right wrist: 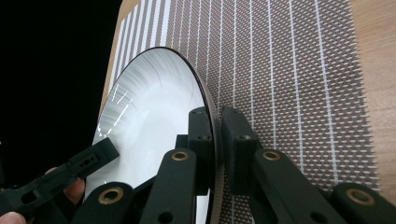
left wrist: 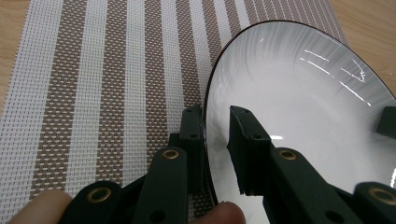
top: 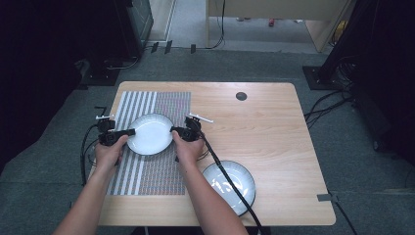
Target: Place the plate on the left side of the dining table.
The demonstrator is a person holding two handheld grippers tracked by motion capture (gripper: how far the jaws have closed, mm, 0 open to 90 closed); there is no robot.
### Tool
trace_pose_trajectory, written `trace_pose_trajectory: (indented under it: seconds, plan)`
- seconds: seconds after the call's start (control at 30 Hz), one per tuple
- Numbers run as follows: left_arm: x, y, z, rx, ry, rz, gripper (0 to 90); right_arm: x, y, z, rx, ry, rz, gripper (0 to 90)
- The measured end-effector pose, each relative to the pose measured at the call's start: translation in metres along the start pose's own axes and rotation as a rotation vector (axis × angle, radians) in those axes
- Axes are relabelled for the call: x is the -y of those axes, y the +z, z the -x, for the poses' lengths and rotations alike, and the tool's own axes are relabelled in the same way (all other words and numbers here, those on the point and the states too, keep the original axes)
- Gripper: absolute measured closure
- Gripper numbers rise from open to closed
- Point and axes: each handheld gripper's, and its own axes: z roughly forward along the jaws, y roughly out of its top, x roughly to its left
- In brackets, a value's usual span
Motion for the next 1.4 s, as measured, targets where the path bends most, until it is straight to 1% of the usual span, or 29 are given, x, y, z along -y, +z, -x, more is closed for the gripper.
trace_pose_trajectory:
  seconds: [0.13,0.17,0.23,0.37,0.4,0.43,0.47,0.5,0.53,0.57,0.6,0.67,0.77,0.8,0.83,0.87,0.9,0.93,0.97,1.0,1.03,1.07,1.1,1.17,1.23,1.3,1.33,1.37,1.4]
  plan:
    - [0.000,-0.001,0.001,0.015,0.011,0.005,69.6,-0.001,0.001,0.002,-0.005,0.013,-0.008,78.3]
    - [-0.001,-0.004,0.001,0.019,0.013,0.019,67.3,-0.001,0.000,0.001,-0.008,0.003,0.004,73.5]
    - [-0.002,-0.008,0.000,0.018,0.007,0.033,64.6,-0.002,-0.002,-0.001,0.000,-0.020,0.021,69.8]
    - [-0.003,-0.013,0.000,0.027,0.004,0.046,58.5,-0.005,-0.006,-0.003,-0.011,-0.029,0.024,69.3]
    - [-0.003,-0.015,0.000,0.029,0.010,0.051,52.9,-0.005,-0.010,-0.006,-0.014,-0.073,0.041,65.1]
    - [-0.004,-0.020,0.002,0.031,0.023,0.059,50.6,-0.005,-0.011,-0.007,-0.011,-0.117,0.057,63.4]
    - [-0.004,-0.020,0.002,0.031,0.023,0.059,48.2,-0.004,-0.013,-0.009,-0.012,-0.149,0.064,61.3]
    - [-0.004,-0.025,0.004,0.043,0.029,0.057,47.4,-0.003,-0.015,-0.012,-0.019,-0.155,0.063,57.1]
    - [-0.004,-0.025,0.004,0.043,0.029,0.057,46.3,-0.003,-0.015,-0.012,-0.019,-0.155,0.063,57.1]
    - [-0.004,-0.028,0.005,0.051,0.031,0.058,46.3,-0.002,-0.017,-0.014,-0.022,-0.176,0.066,55.3]
    - [-0.004,-0.031,0.006,0.057,0.034,0.056,42.1,-0.001,-0.022,-0.020,-0.036,-0.207,0.071,49.8]
    - [-0.003,-0.040,0.009,0.075,0.048,0.065,38.7,-0.001,-0.028,-0.025,-0.035,-0.244,0.083,44.2]
    - [-0.002,-0.050,0.013,0.083,0.042,0.081,30.4,-0.003,-0.040,-0.031,-0.033,-0.257,0.083,35.7]
    - [-0.002,-0.050,0.013,0.083,0.042,0.081,26.9,-0.003,-0.040,-0.031,-0.033,-0.257,0.083,35.7]
    - [-0.002,-0.057,0.016,0.086,0.050,0.081,23.5,-0.005,-0.049,-0.036,-0.038,-0.268,0.091,32.0]
    - [-0.002,-0.057,0.016,0.086,0.050,0.081,19.3,-0.005,-0.049,-0.036,-0.038,-0.268,0.091,32.0]
    - [0.000,-0.062,0.020,0.092,0.080,0.078,16.5,-0.006,-0.060,-0.040,-0.036,-0.309,0.097,27.9]
    - [0.000,-0.062,0.020,0.092,0.080,0.078,13.8,-0.006,-0.060,-0.040,-0.036,-0.309,0.097,27.9]
    - [0.001,-0.065,0.021,0.098,0.098,0.083,13.8,-0.007,-0.066,-0.042,-0.035,-0.335,0.103,27.7]
    - [0.003,-0.067,0.023,0.096,0.110,0.088,12.1,-0.009,-0.076,-0.045,-0.033,-0.361,0.114,27.0]
    - [0.004,-0.070,0.025,0.089,0.117,0.091,12.0,-0.009,-0.082,-0.045,-0.037,-0.373,0.117,26.3]
    - [0.005,-0.072,0.026,0.084,0.121,0.092,12.0,-0.009,-0.082,-0.045,-0.037,-0.373,0.117,26.3]
    - [0.006,-0.074,0.027,0.081,0.126,0.094,12.0,-0.010,-0.091,-0.044,-0.040,-0.391,0.121,26.1]
    - [0.008,-0.078,0.030,0.077,0.139,0.099,11.9,-0.010,-0.095,-0.044,-0.034,-0.400,0.118,26.2]
    - [0.011,-0.081,0.032,0.087,0.141,0.102,11.9,-0.010,-0.103,-0.041,-0.033,-0.414,0.120,25.9]
    - [0.014,-0.084,0.035,0.088,0.152,0.106,11.9,-0.009,-0.116,-0.037,-0.029,-0.427,0.126,25.6]
    - [0.016,-0.086,0.036,0.090,0.156,0.108,11.9,-0.009,-0.116,-0.037,-0.029,-0.427,0.126,25.6]
    - [0.019,-0.089,0.039,0.088,0.165,0.115,11.9,-0.009,-0.124,-0.034,-0.024,-0.440,0.128,25.4]
    - [0.019,-0.089,0.039,0.088,0.165,0.115,11.9,-0.009,-0.124,-0.034,-0.024,-0.440,0.128,25.4]
